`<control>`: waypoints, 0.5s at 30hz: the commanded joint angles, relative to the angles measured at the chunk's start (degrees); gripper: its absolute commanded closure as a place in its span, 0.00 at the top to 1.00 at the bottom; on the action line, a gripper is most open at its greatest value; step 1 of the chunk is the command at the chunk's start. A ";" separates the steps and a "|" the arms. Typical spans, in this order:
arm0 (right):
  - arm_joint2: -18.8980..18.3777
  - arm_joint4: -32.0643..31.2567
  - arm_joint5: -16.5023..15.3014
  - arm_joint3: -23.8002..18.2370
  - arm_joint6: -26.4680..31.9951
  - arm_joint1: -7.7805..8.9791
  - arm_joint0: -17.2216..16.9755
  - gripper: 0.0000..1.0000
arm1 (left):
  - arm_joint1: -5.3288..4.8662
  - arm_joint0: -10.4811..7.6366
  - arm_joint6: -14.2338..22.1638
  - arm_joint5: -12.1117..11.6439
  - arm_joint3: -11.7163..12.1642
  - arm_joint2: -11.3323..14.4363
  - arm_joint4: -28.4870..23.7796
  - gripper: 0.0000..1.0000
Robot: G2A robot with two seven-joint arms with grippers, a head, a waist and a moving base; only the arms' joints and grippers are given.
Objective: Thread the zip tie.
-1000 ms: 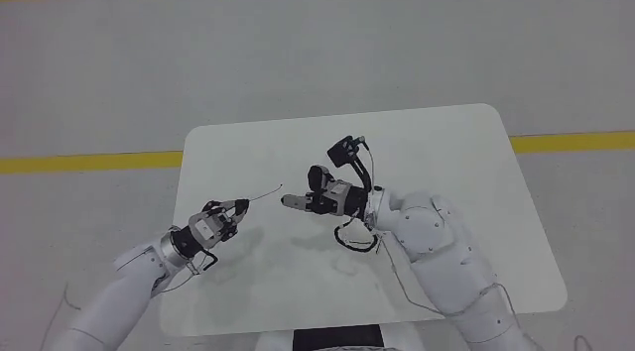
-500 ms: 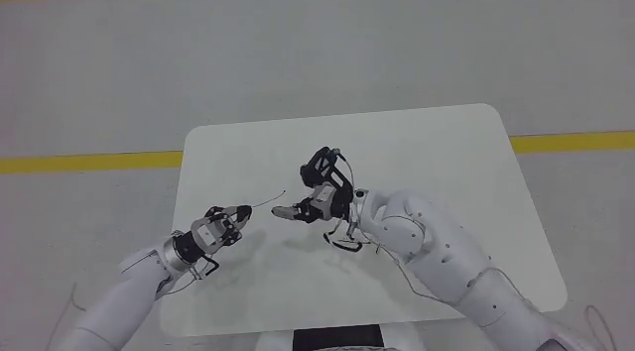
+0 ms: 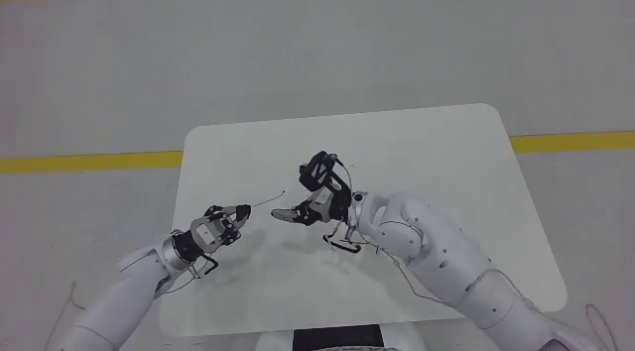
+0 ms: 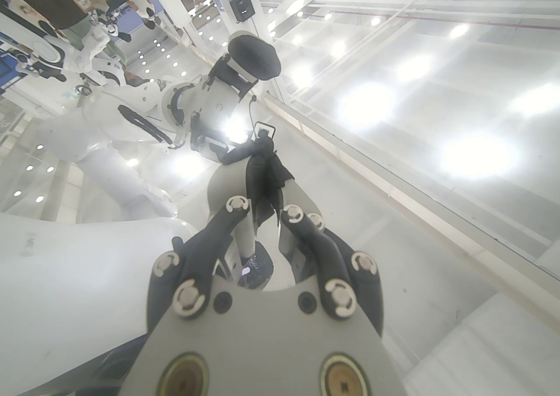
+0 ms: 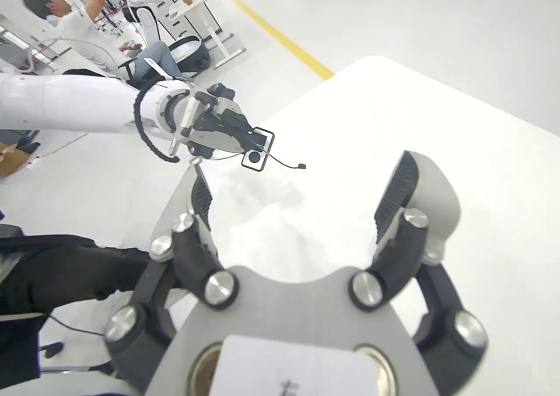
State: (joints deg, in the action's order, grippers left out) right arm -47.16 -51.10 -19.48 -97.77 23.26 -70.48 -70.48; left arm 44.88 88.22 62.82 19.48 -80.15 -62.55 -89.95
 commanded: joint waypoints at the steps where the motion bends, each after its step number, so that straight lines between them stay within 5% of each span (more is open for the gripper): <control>1: 0.06 -2.45 0.00 -0.24 -0.59 0.13 -0.24 1.00 | 0.00 0.00 0.00 0.00 0.00 0.00 0.00 0.00; 10: 0.06 -2.45 0.00 -0.24 -0.59 0.13 -0.24 1.00 | 0.00 0.00 0.00 0.00 0.00 0.00 0.00 0.00; 15: 0.58 -10.01 0.00 0.54 -5.38 0.56 -0.15 1.00 | 0.00 0.00 0.00 0.00 0.00 0.00 0.00 0.00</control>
State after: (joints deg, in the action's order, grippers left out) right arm -46.86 -59.39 -19.48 -97.32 19.10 -70.02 -70.76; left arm 44.88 88.22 62.82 19.48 -80.15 -62.55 -89.95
